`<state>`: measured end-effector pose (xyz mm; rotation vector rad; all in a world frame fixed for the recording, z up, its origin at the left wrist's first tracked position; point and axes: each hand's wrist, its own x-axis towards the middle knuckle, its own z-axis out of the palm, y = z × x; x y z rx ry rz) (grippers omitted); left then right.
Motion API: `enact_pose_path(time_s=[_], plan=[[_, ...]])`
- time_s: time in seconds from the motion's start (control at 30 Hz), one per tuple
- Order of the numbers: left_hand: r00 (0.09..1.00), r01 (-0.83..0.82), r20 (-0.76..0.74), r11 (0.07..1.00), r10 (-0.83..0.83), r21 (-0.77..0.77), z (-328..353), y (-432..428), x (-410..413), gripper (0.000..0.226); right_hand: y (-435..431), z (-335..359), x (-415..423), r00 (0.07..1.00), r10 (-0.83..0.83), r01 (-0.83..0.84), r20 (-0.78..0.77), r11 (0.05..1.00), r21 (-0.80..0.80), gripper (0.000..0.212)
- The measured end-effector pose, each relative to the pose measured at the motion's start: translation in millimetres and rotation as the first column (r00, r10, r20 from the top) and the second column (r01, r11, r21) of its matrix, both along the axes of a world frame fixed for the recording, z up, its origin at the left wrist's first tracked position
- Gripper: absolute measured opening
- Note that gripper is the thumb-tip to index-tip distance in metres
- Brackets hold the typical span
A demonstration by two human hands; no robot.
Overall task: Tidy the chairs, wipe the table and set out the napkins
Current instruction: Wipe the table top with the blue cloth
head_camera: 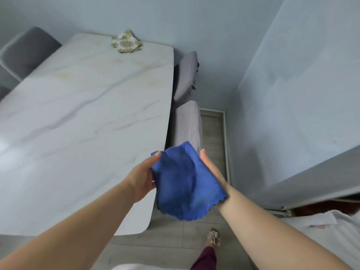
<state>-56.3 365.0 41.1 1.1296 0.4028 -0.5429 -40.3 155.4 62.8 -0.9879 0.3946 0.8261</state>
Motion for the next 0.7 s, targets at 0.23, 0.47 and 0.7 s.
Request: enact_pose_path(time_s=[0.23,0.47,0.7], plan=[[0.960,0.272,0.005,0.937,-0.280,0.218,29,-92,95,0.061,-110,18,93,0.963,0.271,-0.270,-0.012,0.957,-0.108,0.075],[0.988,-0.135,0.114,0.927,0.101,0.349,39,-162,164,0.015,-180,37,215,0.988,0.150,-0.154,-0.043,0.978,-0.137,0.093],[0.939,-0.343,0.151,0.831,0.308,0.437,32,-159,215,0.019,-164,27,303,0.981,0.192,-0.192,-0.003,0.980,-0.046,0.072]])
